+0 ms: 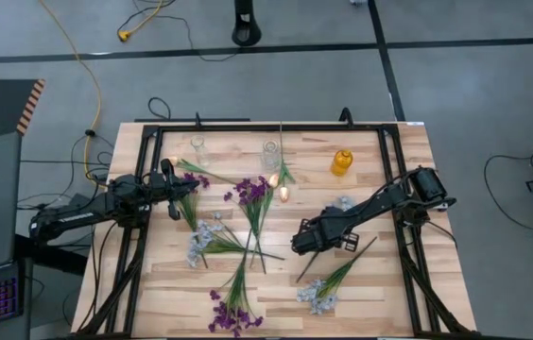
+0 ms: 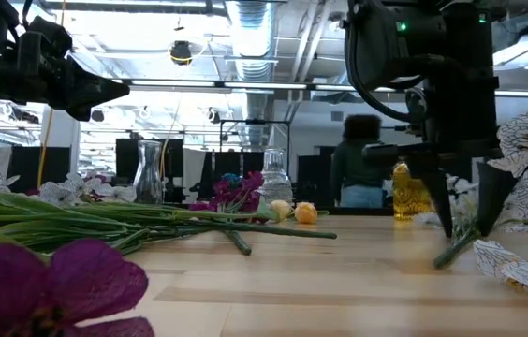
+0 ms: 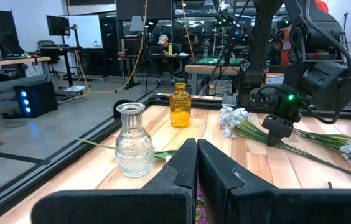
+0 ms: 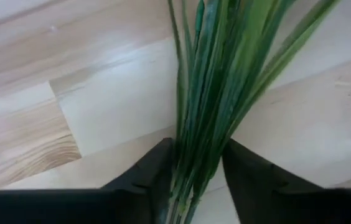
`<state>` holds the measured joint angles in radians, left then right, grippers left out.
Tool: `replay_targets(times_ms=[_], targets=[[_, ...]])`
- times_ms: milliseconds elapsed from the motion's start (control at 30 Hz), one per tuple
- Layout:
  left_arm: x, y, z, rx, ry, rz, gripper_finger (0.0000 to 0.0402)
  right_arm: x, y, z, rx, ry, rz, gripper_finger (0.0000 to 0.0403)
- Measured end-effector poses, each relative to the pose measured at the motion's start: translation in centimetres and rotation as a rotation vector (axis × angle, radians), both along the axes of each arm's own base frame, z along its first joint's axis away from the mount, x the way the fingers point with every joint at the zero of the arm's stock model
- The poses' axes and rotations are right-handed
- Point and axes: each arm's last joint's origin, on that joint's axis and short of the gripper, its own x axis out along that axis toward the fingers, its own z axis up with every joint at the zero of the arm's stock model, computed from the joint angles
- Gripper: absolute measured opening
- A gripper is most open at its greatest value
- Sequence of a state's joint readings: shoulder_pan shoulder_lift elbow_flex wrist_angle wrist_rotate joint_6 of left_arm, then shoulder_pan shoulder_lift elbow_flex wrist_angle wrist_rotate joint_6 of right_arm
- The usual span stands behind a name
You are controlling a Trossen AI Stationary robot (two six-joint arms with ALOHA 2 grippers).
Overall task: Sort flowers into vase by color
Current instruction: Put the top right white flowers into the right transparent vase
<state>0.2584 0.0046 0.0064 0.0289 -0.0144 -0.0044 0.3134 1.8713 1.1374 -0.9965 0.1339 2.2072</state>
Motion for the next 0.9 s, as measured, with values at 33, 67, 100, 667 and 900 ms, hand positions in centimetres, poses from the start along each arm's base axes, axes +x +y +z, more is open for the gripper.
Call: replay_targets(times_ms=[33, 67, 100, 667, 900], targets=[[0.0, 0.0, 0.0, 0.000, 0.000, 0.000, 0.0000, 0.0, 0.0, 0.0, 0.003, -0.003, 0.011, 0.0137], [0.0, 0.0, 0.0, 0.000, 0.000, 0.000, 0.0000, 0.1, 0.0, 0.0, 0.005, -0.008, 0.013, 0.0123], [0.0, 0.0, 0.0, 0.000, 0.000, 0.000, 0.0000, 0.2, 0.0, 0.0, 0.006, -0.014, 0.013, 0.0110], [0.0, 0.0, 0.0, 0.000, 0.000, 0.000, 0.0000, 0.1, 0.5, 0.1, -0.022, -0.036, 0.083, 0.0044], [0.0, 0.0, 0.0, 0.000, 0.000, 0.000, 0.0000, 0.4, 1.5, 2.7, -0.143, -0.177, 0.145, 0.0042]])
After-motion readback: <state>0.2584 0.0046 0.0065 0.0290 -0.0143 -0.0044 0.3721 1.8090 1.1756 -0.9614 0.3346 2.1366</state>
